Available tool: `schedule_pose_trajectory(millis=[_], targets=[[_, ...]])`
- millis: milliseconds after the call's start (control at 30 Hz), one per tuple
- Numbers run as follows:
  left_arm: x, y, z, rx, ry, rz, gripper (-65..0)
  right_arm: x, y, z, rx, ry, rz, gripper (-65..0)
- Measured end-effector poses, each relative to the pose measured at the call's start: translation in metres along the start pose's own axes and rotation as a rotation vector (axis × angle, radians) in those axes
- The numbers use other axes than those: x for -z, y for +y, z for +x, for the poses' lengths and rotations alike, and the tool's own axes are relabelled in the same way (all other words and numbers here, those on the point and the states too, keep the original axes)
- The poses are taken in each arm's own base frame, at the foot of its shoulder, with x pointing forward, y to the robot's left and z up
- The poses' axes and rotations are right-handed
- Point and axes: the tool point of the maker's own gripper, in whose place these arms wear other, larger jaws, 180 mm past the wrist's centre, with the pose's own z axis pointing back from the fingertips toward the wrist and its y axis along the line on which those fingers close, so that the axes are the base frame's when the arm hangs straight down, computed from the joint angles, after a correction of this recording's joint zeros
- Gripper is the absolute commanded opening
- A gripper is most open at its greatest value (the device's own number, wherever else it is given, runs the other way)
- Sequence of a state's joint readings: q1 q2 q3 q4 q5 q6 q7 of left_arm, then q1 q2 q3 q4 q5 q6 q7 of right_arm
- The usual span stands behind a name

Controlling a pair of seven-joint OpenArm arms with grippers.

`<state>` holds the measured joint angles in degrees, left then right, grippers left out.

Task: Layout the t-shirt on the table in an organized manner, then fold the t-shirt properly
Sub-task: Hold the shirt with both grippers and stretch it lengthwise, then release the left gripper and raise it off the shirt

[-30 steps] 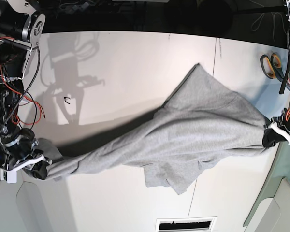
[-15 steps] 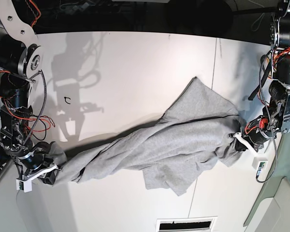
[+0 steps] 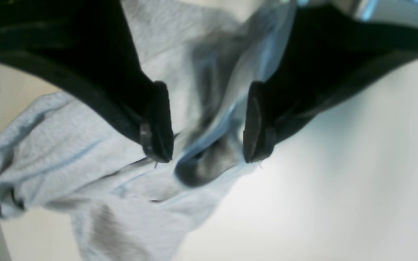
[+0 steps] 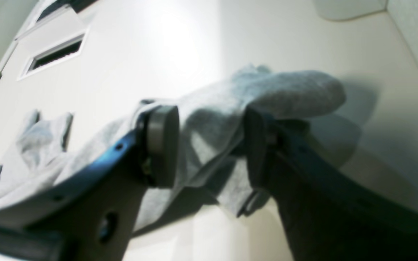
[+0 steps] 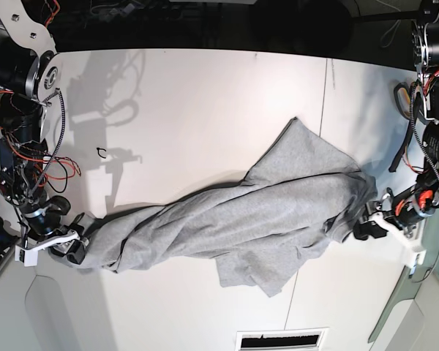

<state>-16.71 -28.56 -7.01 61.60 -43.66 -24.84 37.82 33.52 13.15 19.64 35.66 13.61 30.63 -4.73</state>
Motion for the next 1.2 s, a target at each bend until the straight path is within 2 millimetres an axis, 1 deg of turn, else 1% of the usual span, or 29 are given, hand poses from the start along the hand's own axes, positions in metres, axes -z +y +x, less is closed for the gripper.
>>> schedule_pose_trajectory(millis=[33,100,167,267,333,467,500,567,667,833,1000,1100,1200], targets=[[-0.009,0.008,-0.006,-0.036,-0.002,0.007,-30.0,0.000,0.001,-0.001,-0.001,0.005,0.001,-35.7],[-0.025,0.015,-0.020,-0.090,-0.005,-0.019,-30.0,0.001,0.002,-0.004,0.001,0.018,0.004,-35.7],[-0.040,0.012,-0.035,-0.102,-0.006,-0.066,-30.0,0.001,0.005,-0.005,0.004,0.015,0.008,-35.7],[-0.057,0.002,-0.058,-0.092,0.001,-0.098,-30.0,0.001,0.004,-0.005,0.003,0.017,0.006,-35.7],[-0.066,-0.008,-0.081,-0.098,0.024,-0.117,-30.0,0.000,0.001,-0.005,-0.001,0.026,0.001,-35.7],[-0.077,-0.024,-0.144,-0.150,0.121,-0.120,-30.0,0.000,0.001,-0.005,-0.001,0.027,0.002,-35.7],[-0.078,-0.028,-0.157,-0.173,0.136,-0.119,-30.0,0.000,0.002,-0.006,0.001,0.026,0.004,-35.7],[-0.079,-0.034,-0.170,-0.223,0.134,-0.119,-30.0,0.001,0.003,-0.008,0.003,0.034,0.006,-35.7],[-0.079,-0.031,-0.182,-0.274,0.132,-0.072,-30.0,0.001,0.003,-0.011,0.002,0.054,0.006,-35.7],[-0.069,-0.032,-0.181,-0.294,0.095,-0.017,-29.9,0.000,0.003,-0.013,0.005,0.055,0.005,-35.7],[-0.057,-0.034,-0.181,-0.259,0.080,0.047,-29.9,-0.004,-0.001,-0.024,0.040,0.063,0.002,-35.7],[-0.049,-0.041,-0.177,-0.238,0.084,0.038,-30.0,-0.006,-0.003,-0.031,0.047,0.073,-0.001,-35.7],[-0.038,-0.054,-0.173,-0.214,0.087,0.023,-29.9,-0.006,-0.003,-0.031,0.048,0.071,-0.001,-35.7]])
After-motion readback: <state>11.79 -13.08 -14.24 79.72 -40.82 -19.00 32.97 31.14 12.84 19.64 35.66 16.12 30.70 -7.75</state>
